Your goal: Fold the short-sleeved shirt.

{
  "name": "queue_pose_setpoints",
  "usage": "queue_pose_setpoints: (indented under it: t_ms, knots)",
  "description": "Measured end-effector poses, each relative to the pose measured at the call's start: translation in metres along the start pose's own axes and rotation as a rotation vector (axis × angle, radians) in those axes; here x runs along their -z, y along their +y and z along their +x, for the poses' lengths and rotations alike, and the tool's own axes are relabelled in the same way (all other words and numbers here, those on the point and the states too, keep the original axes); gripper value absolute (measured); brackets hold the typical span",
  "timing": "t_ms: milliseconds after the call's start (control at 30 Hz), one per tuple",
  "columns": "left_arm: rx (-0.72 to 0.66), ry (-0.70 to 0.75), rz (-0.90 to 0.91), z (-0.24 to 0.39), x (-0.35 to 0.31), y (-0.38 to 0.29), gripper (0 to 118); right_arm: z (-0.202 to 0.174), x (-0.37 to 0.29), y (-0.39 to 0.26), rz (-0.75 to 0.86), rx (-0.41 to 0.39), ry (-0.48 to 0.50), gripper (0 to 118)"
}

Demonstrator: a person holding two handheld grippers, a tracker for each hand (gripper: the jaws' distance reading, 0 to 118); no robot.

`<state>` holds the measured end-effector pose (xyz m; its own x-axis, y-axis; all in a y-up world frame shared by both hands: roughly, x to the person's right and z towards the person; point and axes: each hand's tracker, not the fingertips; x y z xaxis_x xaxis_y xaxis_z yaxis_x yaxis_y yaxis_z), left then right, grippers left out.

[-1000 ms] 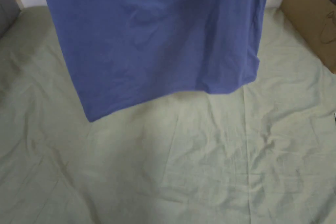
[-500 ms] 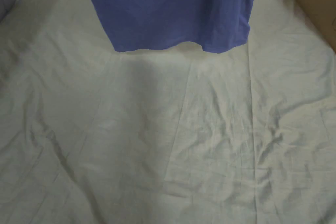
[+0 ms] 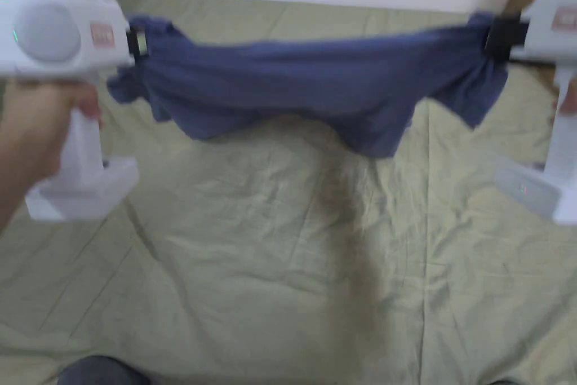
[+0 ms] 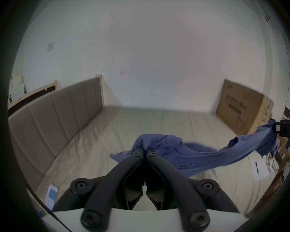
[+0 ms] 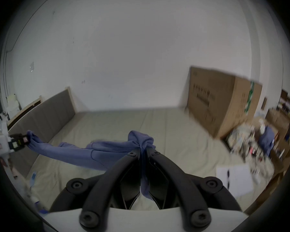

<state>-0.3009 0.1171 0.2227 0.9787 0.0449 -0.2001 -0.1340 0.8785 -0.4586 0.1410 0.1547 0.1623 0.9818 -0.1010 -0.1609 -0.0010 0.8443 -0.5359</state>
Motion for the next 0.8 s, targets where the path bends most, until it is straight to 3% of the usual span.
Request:
queue_pose_setpoints:
  t_ms: [167,233,333,533,600,633,667,700,733,800]
  knots:
    - [-0.04,0.001,-0.166,-0.009,-0.019,-0.109,0,0.028,-0.008,-0.118,-0.17,0.095,0.062,4]
    - [-0.096,0.011,-0.231,-0.011,-0.026,-0.146,0,0.038,-0.012,-0.159,-0.227,0.201,0.069,4]
    - [-0.167,0.033,-0.308,-0.013,-0.034,-0.188,0,0.042,-0.02,-0.208,-0.291,0.267,0.068,4]
    - [-0.303,0.072,-0.386,-0.016,-0.05,-0.221,0,0.038,-0.03,-0.241,-0.348,0.191,0.059,4]
    - [-0.287,0.09,-0.38,-0.021,-0.055,-0.222,31,0.043,-0.032,-0.244,-0.351,0.192,0.056,13]
    - [-0.254,0.102,-0.376,-0.024,-0.059,-0.221,54,0.044,-0.034,-0.243,-0.358,0.183,0.048,29]
    - [-0.235,0.126,-0.359,-0.028,-0.063,-0.217,88,0.046,-0.038,-0.24,-0.354,0.165,0.037,60]
    - [-0.226,0.143,-0.331,-0.032,-0.068,-0.213,107,0.049,-0.041,-0.238,-0.343,0.145,0.022,82]
    - [-0.22,0.154,-0.293,-0.033,-0.075,-0.205,118,0.05,-0.046,-0.231,-0.325,0.11,-0.005,96]
    - [-0.245,0.156,-0.189,-0.04,-0.089,-0.184,118,0.05,-0.059,-0.214,-0.237,0.078,-0.035,103]
